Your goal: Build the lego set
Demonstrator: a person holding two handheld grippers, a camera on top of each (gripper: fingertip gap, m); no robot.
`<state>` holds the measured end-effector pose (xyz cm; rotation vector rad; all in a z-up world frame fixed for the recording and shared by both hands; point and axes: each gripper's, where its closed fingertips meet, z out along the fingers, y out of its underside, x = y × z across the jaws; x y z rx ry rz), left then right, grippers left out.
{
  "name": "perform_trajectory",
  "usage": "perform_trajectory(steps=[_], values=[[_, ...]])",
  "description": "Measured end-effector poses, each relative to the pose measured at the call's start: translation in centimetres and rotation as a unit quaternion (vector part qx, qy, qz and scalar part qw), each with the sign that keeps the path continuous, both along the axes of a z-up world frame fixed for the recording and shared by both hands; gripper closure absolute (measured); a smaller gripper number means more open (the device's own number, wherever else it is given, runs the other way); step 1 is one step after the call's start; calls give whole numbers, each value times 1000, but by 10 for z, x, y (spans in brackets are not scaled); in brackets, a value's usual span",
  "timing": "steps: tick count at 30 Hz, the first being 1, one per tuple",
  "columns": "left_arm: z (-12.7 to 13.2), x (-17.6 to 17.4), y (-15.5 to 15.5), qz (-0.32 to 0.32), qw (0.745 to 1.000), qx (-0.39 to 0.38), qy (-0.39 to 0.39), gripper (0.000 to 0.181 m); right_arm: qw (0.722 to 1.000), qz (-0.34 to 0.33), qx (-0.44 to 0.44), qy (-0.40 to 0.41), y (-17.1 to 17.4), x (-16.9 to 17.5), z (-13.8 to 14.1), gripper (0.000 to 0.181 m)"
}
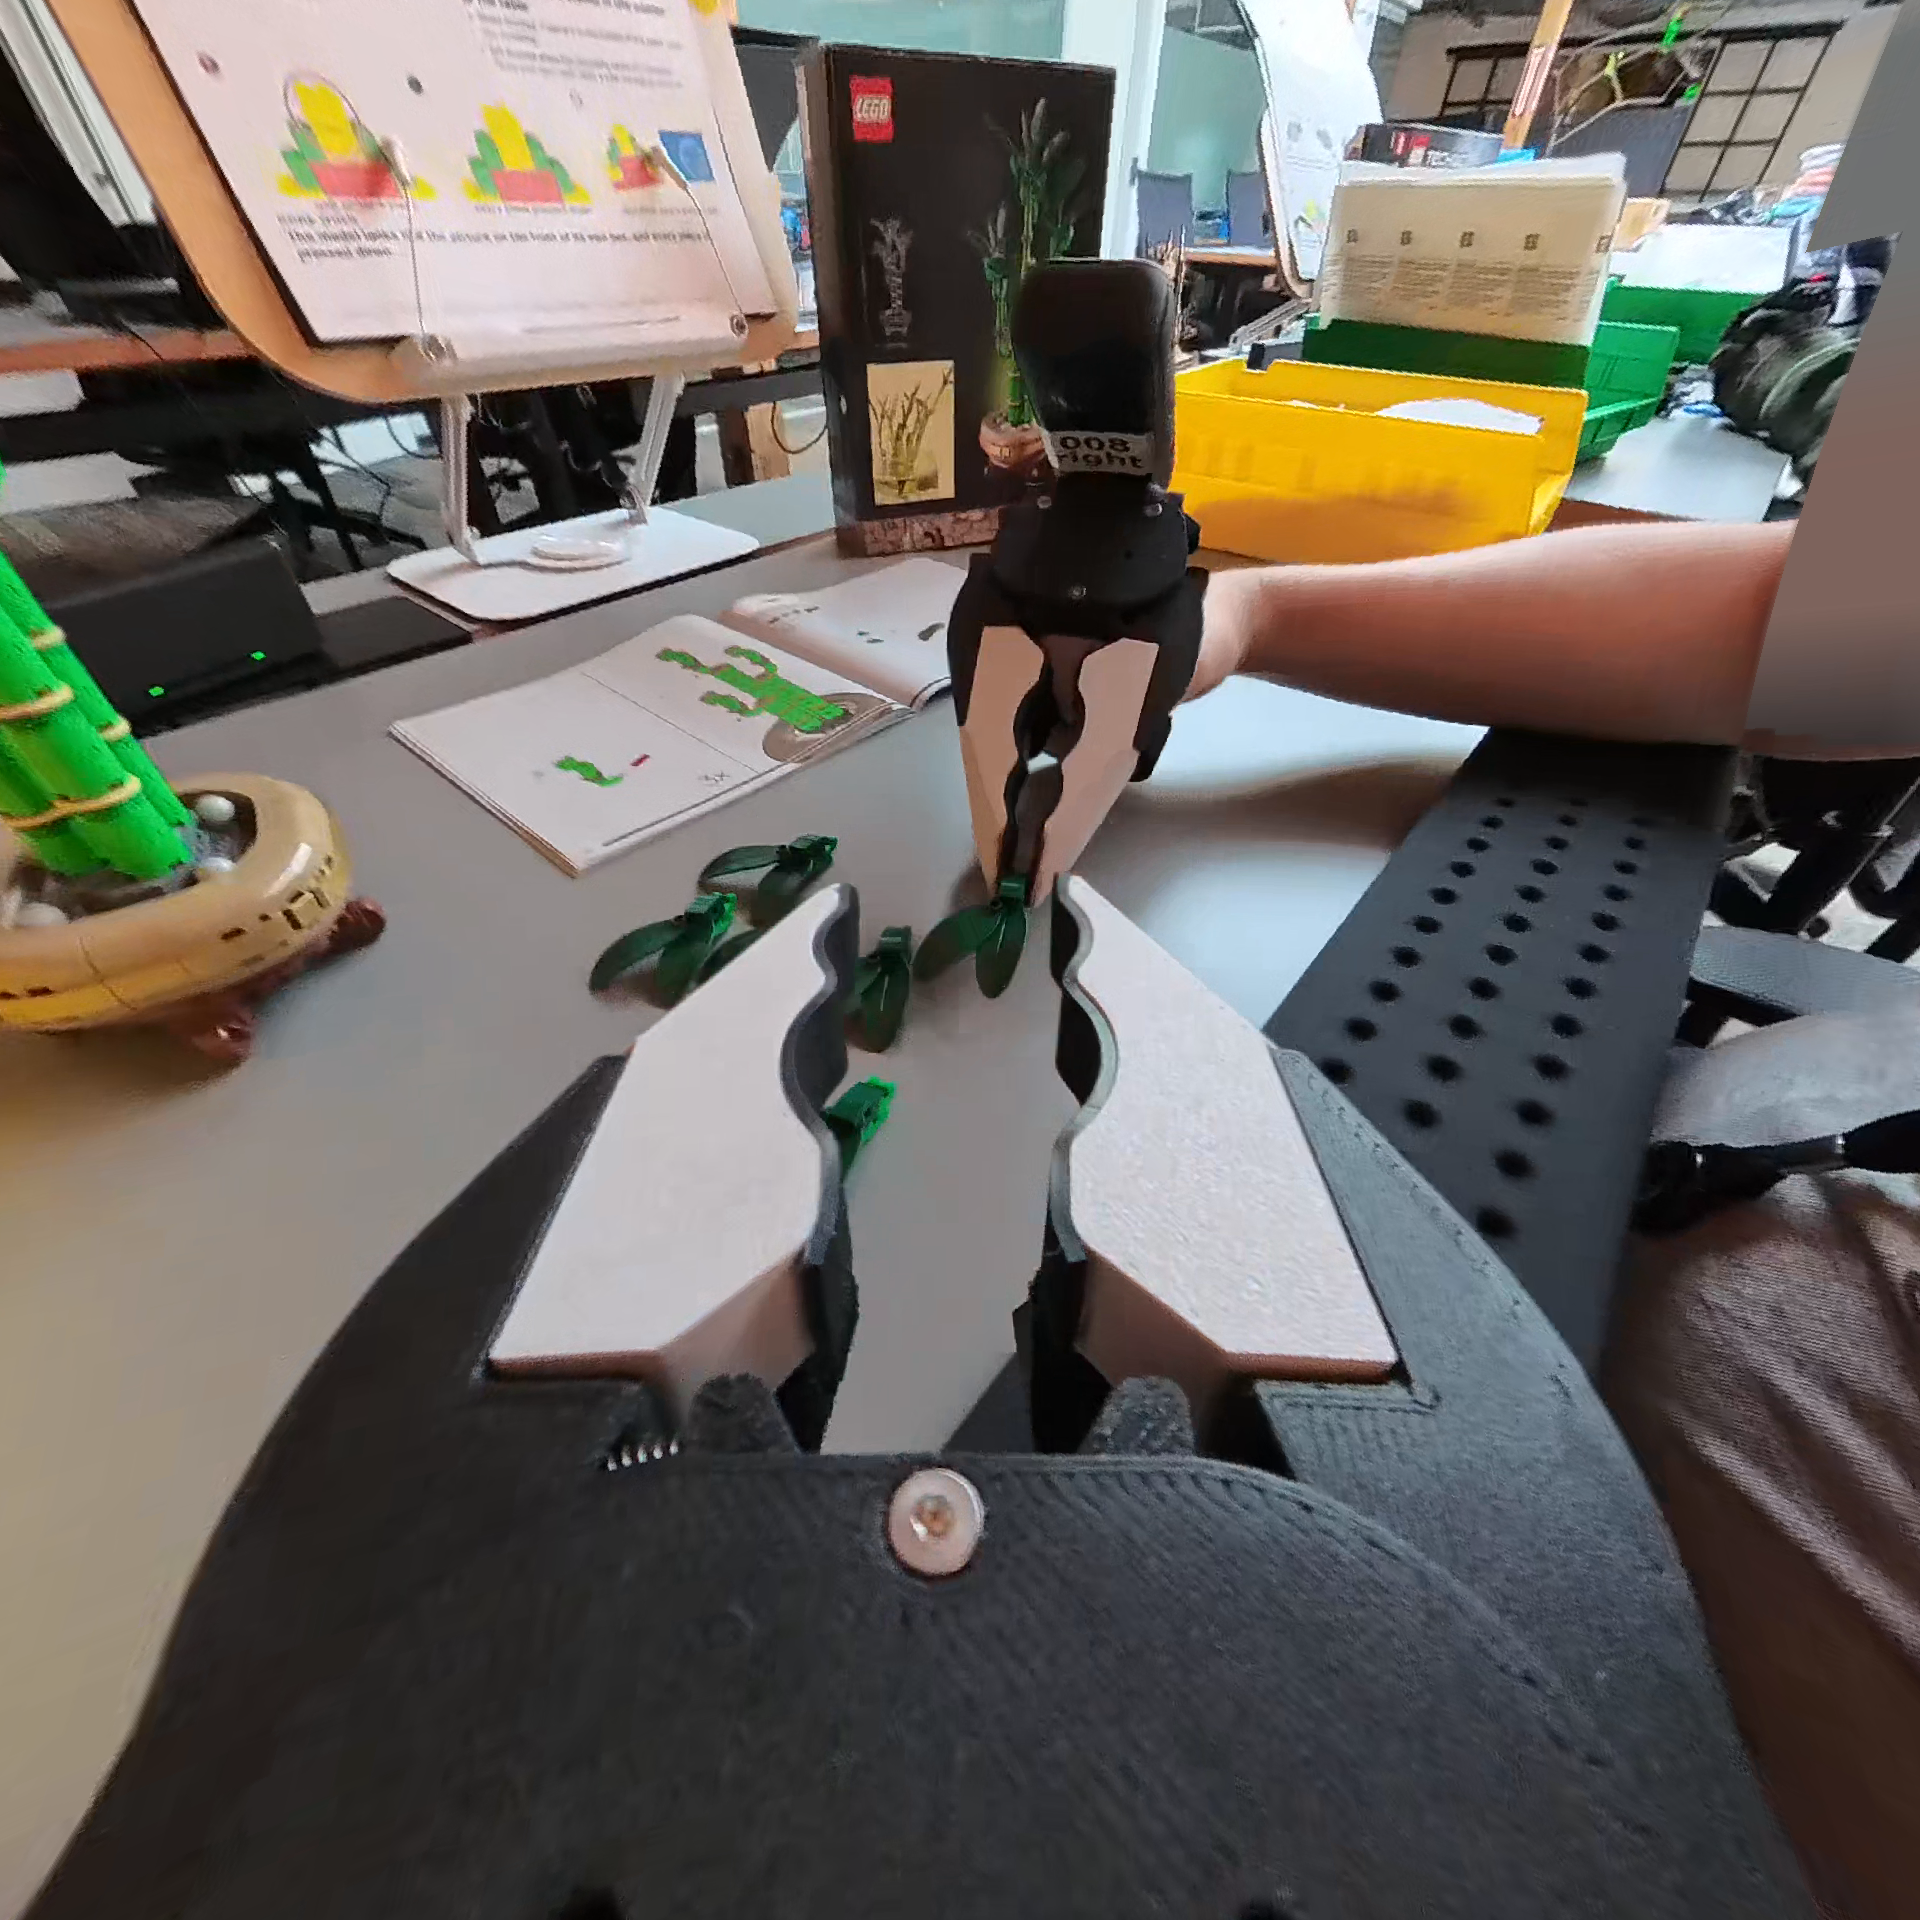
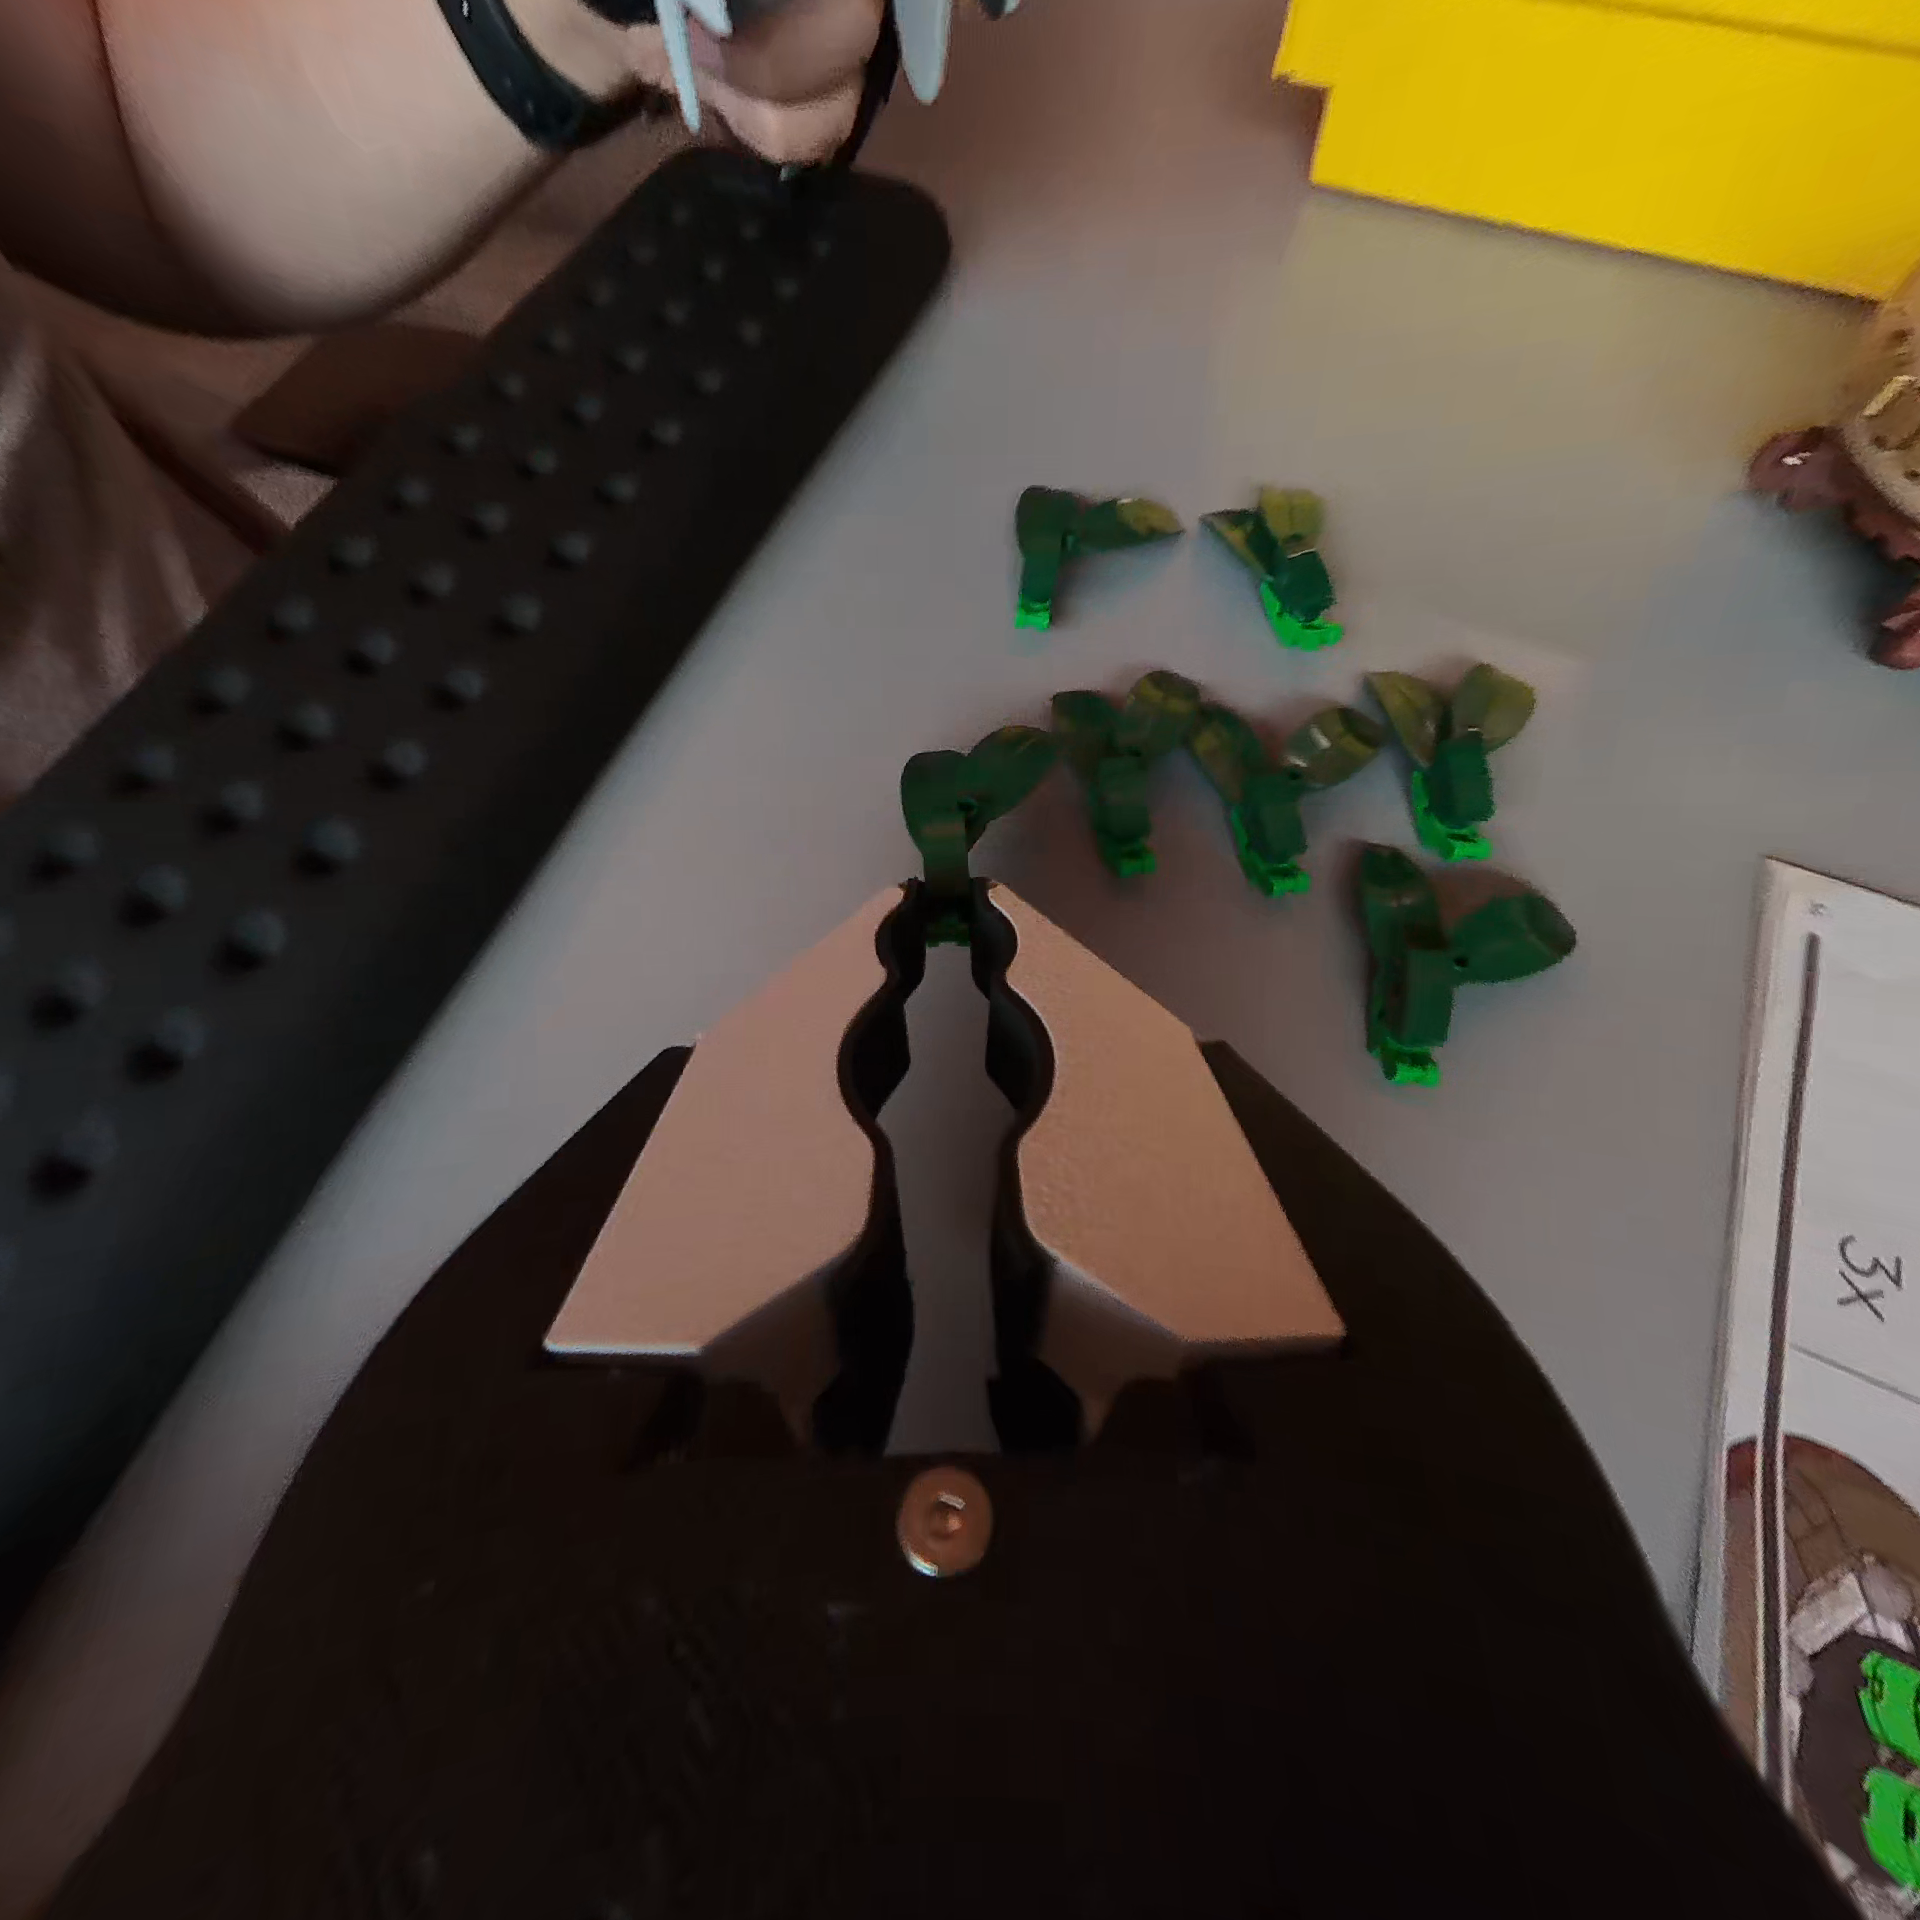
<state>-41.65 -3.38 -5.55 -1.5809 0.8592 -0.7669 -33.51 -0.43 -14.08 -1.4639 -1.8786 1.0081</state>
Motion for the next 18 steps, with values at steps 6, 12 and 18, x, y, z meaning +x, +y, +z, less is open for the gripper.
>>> perform_trajectory(steps=[6, 12, 18], values=[[9, -2, 5, 2, 998, -35, -52, 151, 999, 37, 2, -18, -6, -12, -8, 175], [11, -10, 21, 27, 985, -131, -106, 145, 999, 36, 12, -32, -1, -12, -13, 169], [19, -14, 29, 36, 979, -144, -142, 156, 1000, 14, 17, -15, 0, -7, -3, 155]])
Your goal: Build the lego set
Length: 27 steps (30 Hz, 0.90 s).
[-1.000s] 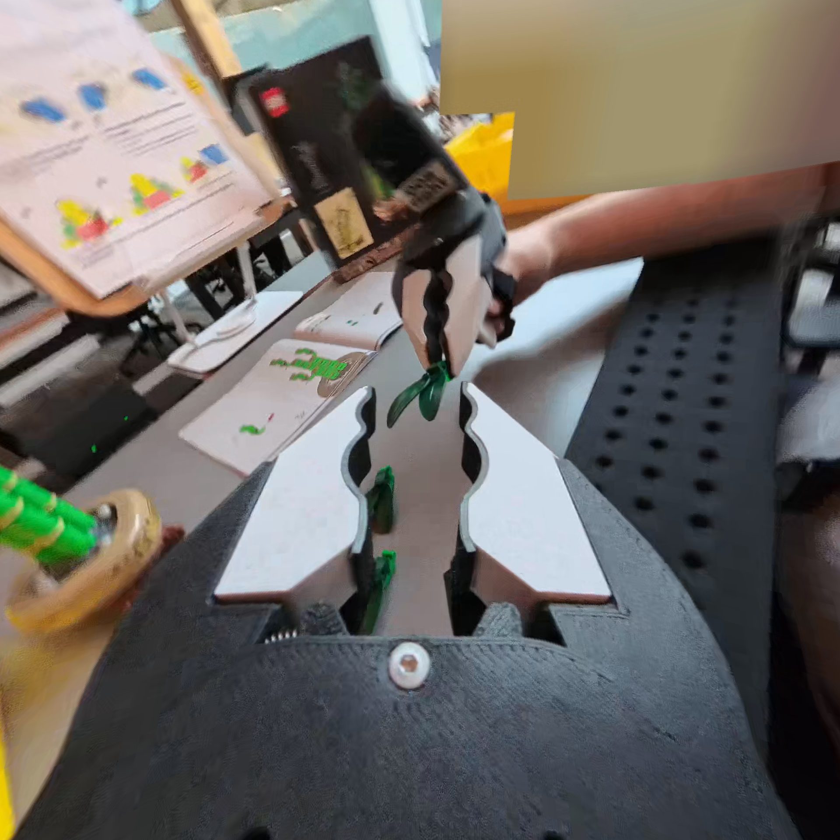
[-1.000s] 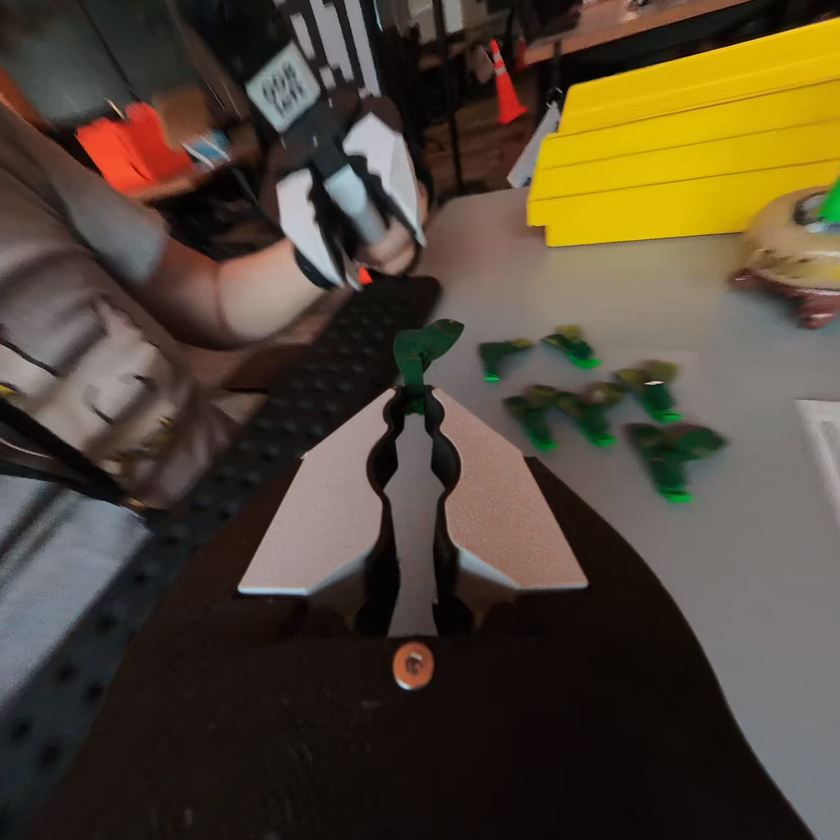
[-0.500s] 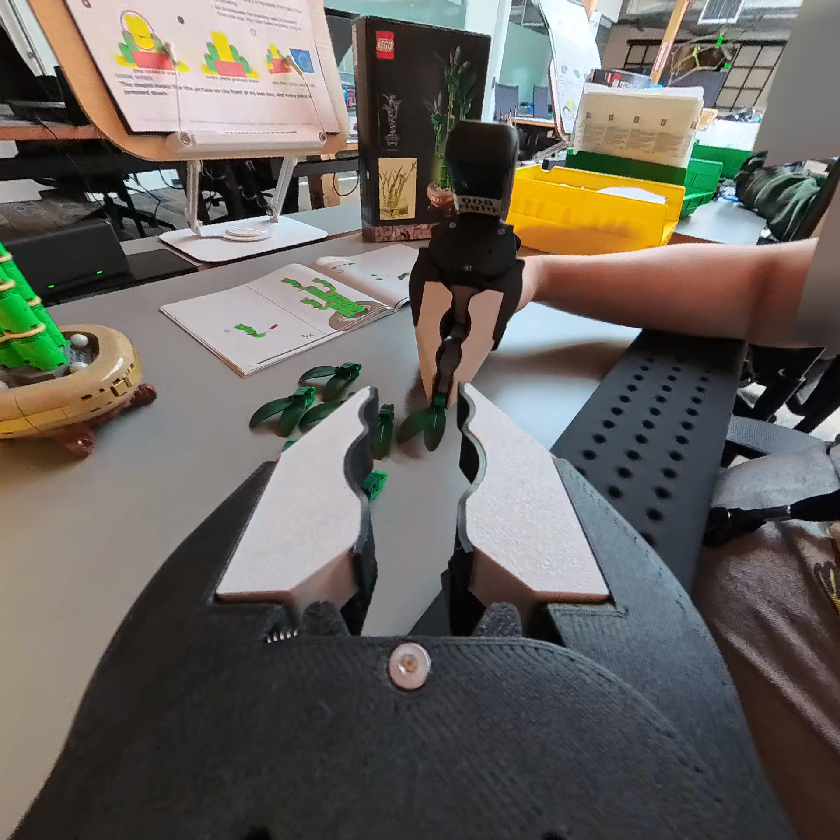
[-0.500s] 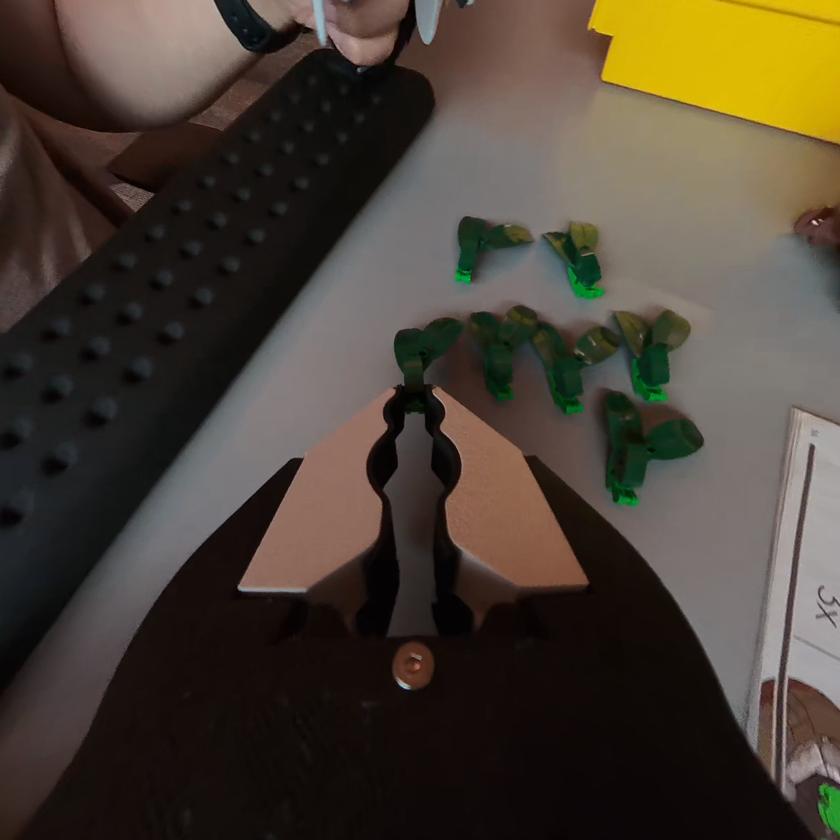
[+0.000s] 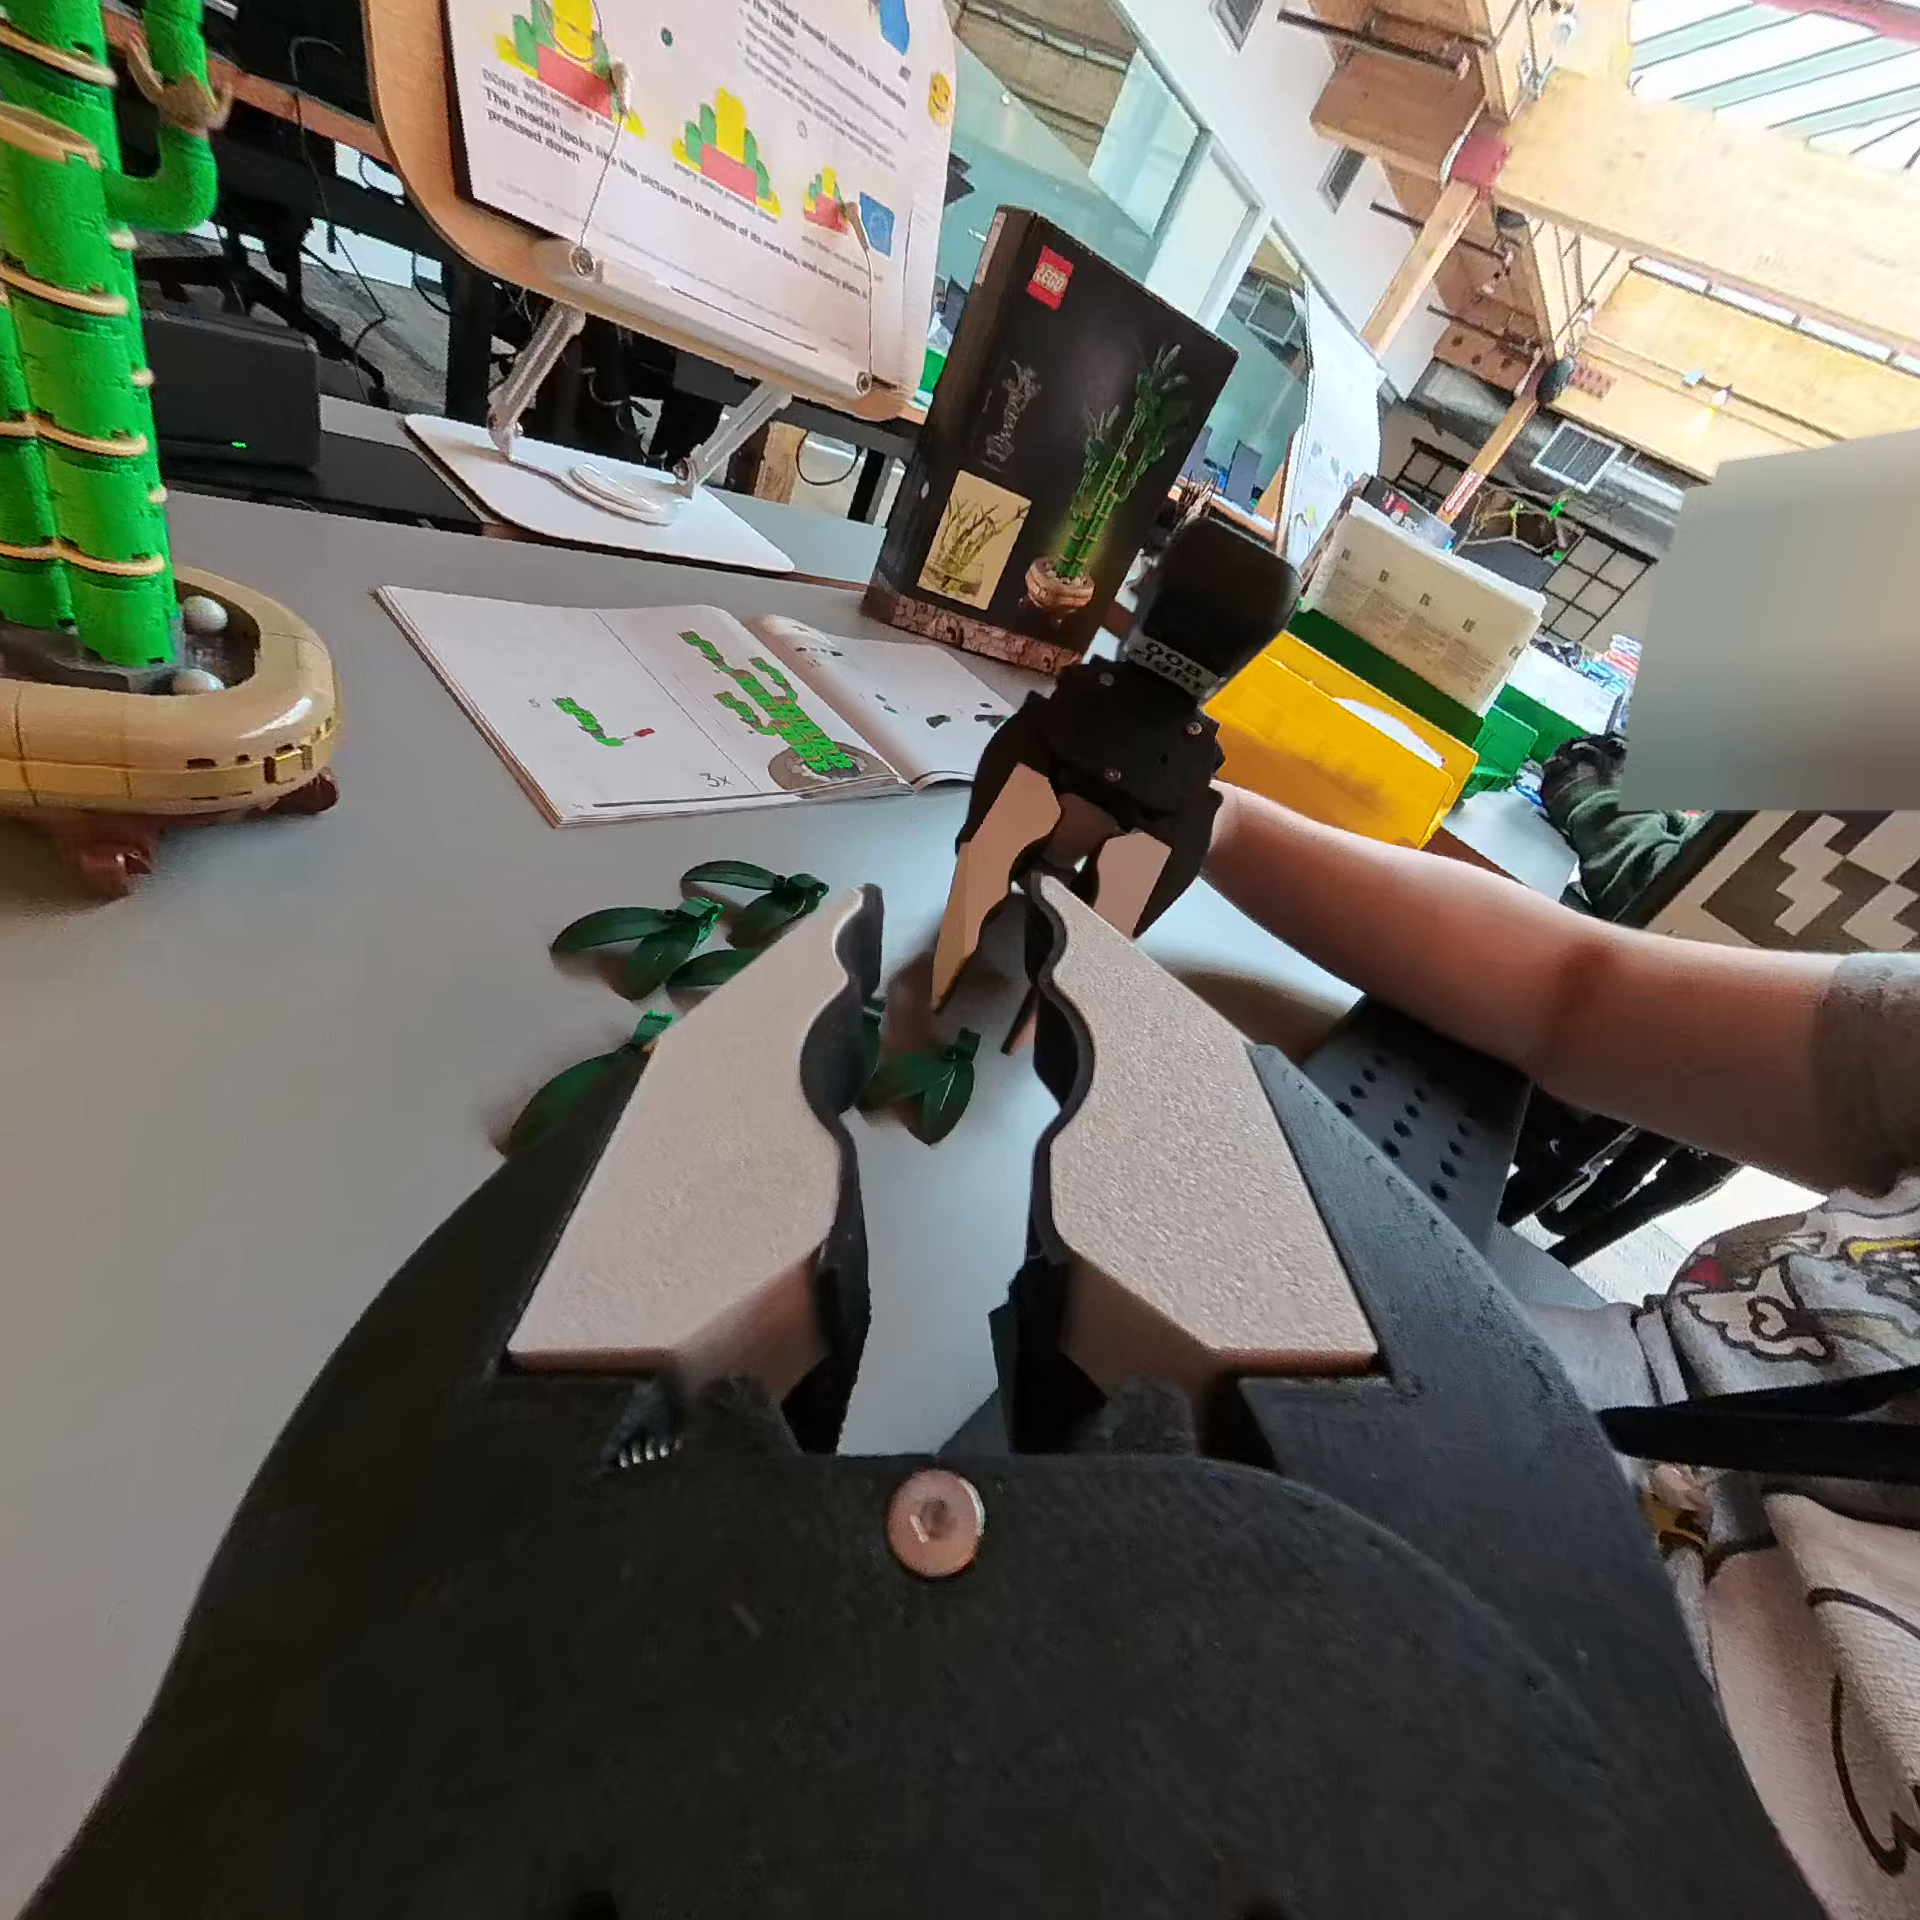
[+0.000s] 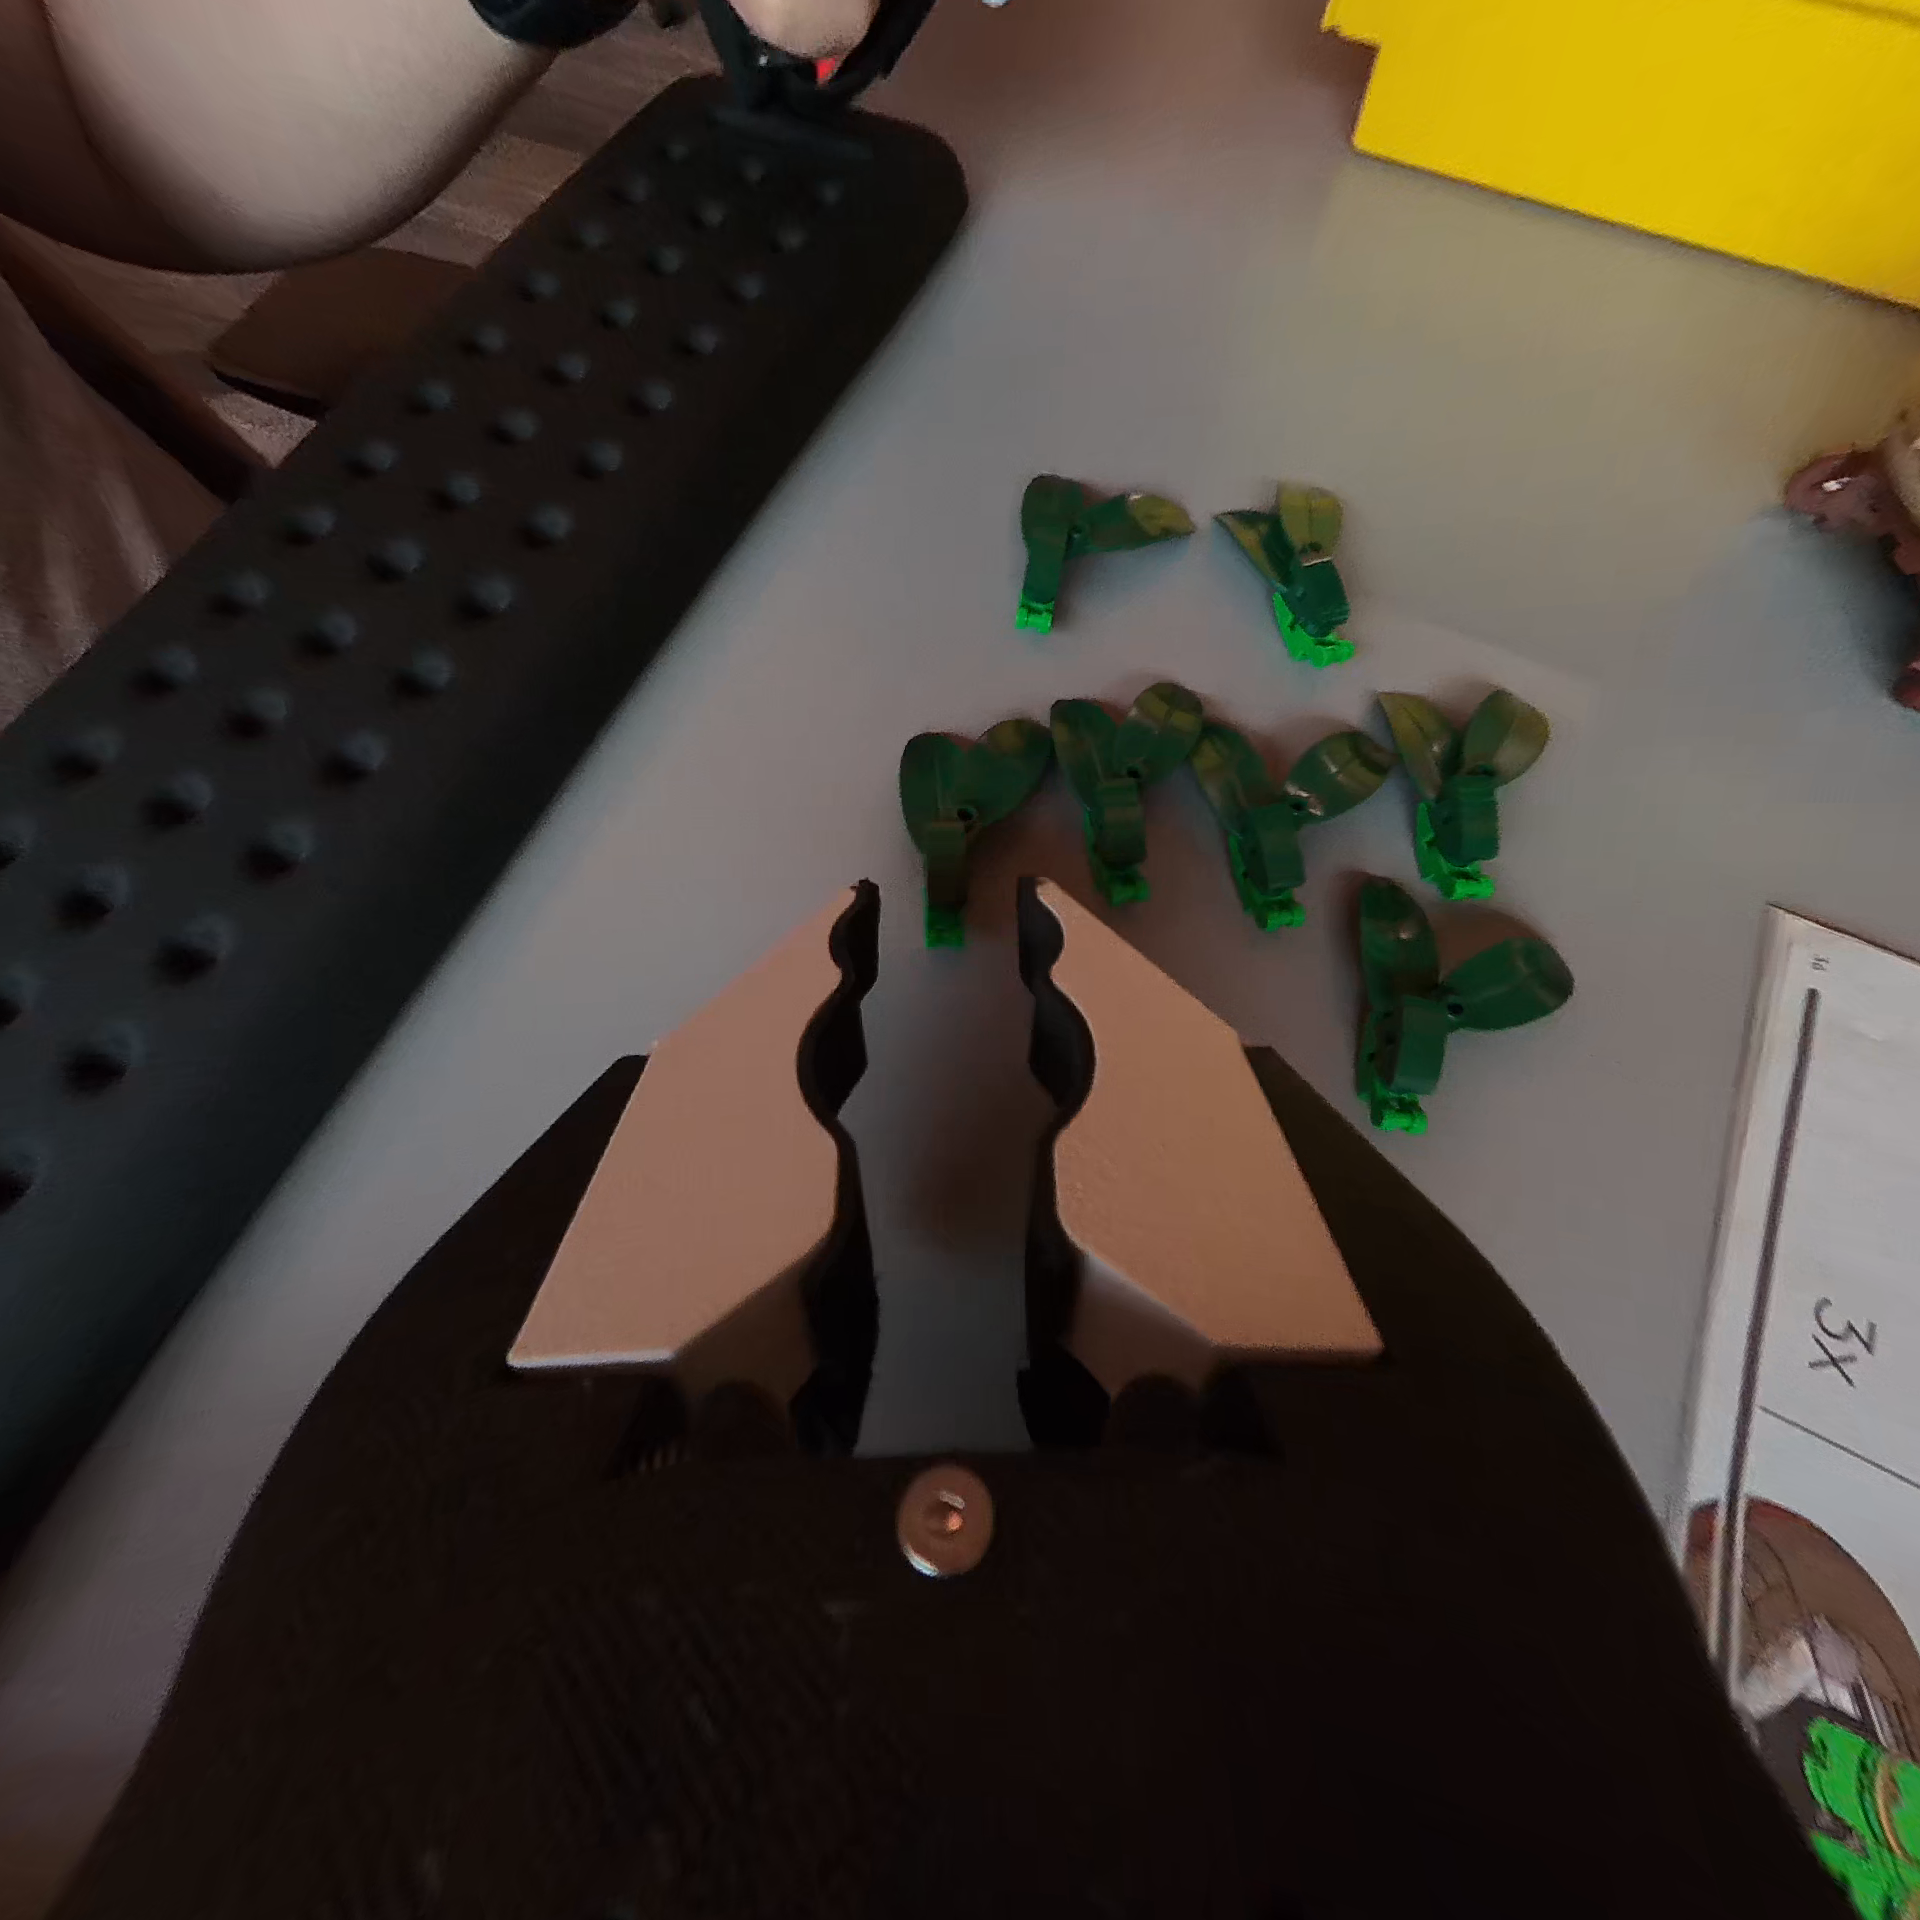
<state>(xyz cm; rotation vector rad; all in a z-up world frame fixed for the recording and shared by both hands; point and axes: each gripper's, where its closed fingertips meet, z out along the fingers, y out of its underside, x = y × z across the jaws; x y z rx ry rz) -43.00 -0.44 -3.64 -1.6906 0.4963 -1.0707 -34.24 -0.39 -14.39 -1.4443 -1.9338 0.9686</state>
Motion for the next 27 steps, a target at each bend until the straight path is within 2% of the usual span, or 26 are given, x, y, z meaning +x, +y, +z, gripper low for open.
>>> perform_trajectory(steps=[4, 7, 12, 16, 20, 22, 27], values=[[9, 0, -1, -9, 1000, -2, -28, 152, 999, -30, 1, 35, 4, 11, 22, 154], [19, 0, -1, -16, 999, 1, -50, 151, 994, -87, -1, 72, 18, 18, 44, 156], [42, -6, -1, -21, 994, 13, -104, 149, 975, -179, -21, 129, 45, 38, 78, 156], [64, -10, -9, -45, 986, 18, -158, 150, 959, -225, -33, 171, 58, 58, 103, 153], [66, -13, -7, -32, 987, 15, -157, 149, 960, -228, -58, 154, 49, 75, 95, 155], [68, -10, -7, -33, 988, 19, -152, 148, 955, -246, -68, 153, 45, 81, 88, 175], [87, 3, -12, -72, 979, 26, -191, 144, 933, -280, -77, 214, 33, 84, 102, 181]])
